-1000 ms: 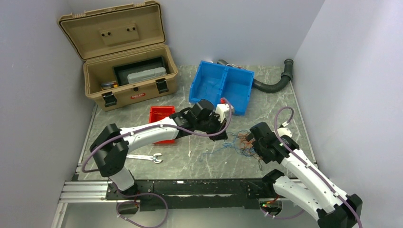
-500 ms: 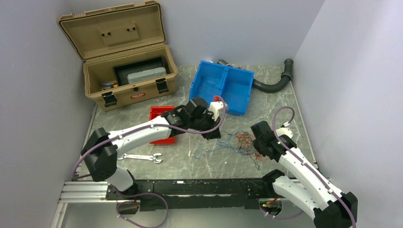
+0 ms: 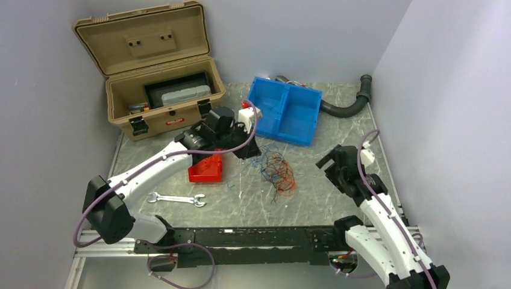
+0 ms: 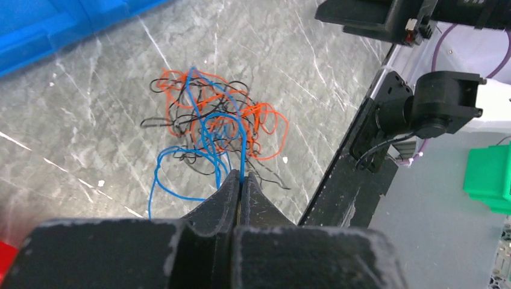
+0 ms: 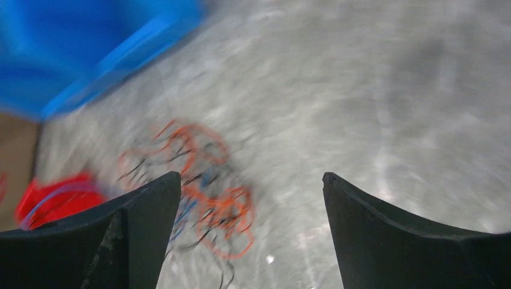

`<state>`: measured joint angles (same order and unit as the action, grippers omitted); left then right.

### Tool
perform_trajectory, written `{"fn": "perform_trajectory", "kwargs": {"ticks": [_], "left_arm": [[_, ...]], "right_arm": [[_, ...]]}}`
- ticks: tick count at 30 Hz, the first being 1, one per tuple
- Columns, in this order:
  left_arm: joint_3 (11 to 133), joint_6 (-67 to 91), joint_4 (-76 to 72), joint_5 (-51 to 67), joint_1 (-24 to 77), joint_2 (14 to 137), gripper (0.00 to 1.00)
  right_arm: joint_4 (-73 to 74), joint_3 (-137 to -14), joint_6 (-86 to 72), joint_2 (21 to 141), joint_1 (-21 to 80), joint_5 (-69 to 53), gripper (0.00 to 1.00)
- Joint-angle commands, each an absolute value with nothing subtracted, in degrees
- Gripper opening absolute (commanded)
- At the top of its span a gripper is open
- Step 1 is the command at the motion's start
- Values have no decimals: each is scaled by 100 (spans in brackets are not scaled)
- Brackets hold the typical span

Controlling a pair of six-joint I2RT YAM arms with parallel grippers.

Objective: Untangle the cables

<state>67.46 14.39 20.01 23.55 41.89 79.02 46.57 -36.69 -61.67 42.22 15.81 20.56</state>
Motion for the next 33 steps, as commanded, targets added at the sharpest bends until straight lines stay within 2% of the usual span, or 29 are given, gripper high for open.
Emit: {"fn": "perform_trajectory", "kwargs": {"ticks": [1,4,7,15,23,25,26,28,30,33], "left_arm": [[6717,1371,2009,2738,4232,7920,0],[6728,1370,2018,2712,4228,7909,0],[6848,1306,2143,2618,4233,7933,0],[6911,1227,2297,2457,4232,7881,0],[6936,1201,2449,2246,4215,7738,0],[6927,1224,2528,2056,4178,7642,0],[6917,1233,2566,1957,4150,7585,0],[6849,1315,2639,1685,4029,7431,0],[6720,1443,2714,1478,3818,7260,0],[6531,1689,2782,1259,3385,6973,0]], "right_arm": [[2501,-3512,-4236,3986,1568,-621,89],[1710,-3266,-3502,4089,1626,-1524,91],[1416,-3291,-2895,4533,1937,-1663,89],[642,-3394,-2416,5723,3093,-663,87],[487,-3578,-2794,7154,3424,636,85],[814,-3668,-3226,7351,3404,1289,76],[1037,-3730,-3440,7410,3362,1666,67],[1568,-3771,-3901,7398,3223,2225,36],[1844,-3604,-4250,7057,2947,2386,11],[2048,-3151,-4725,6308,2218,2246,0]]}}
